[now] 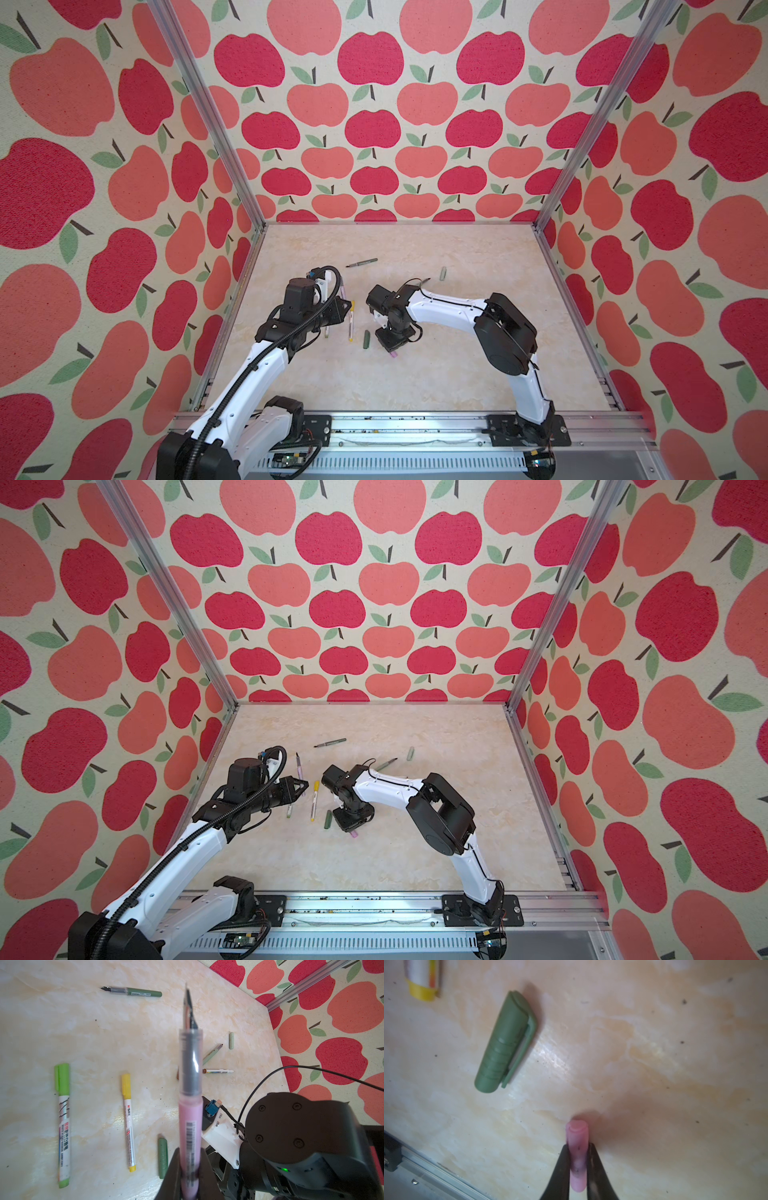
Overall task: Insert the pens into the pen caps
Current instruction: 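Lift the pink cap and carry it above the pen nib held by left gripper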
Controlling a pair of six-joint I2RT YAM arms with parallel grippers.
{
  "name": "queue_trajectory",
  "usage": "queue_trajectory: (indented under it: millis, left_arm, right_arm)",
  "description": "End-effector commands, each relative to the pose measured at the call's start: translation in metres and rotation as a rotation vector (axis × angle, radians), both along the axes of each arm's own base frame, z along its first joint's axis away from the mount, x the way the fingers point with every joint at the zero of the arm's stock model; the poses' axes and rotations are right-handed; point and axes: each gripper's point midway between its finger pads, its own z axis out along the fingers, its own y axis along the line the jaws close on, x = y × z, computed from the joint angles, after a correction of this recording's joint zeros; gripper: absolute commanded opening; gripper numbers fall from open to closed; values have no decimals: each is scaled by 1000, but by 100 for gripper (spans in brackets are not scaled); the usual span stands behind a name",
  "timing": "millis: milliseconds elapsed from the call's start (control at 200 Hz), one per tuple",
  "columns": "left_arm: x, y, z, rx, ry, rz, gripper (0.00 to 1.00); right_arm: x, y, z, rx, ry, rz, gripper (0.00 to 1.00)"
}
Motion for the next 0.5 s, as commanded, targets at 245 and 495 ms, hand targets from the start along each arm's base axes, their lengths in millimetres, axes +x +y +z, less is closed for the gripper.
queue_trajectory:
  millis: [245, 495]
  left_arm:
    - [5, -18, 8, -13, -26, -84, 2]
    - [-3, -51, 7, -23, -48, -231, 1]
  right_arm:
    - [54, -18, 46, 148, -128, -162, 9]
    - [104, -27, 102, 360, -196, -350, 6]
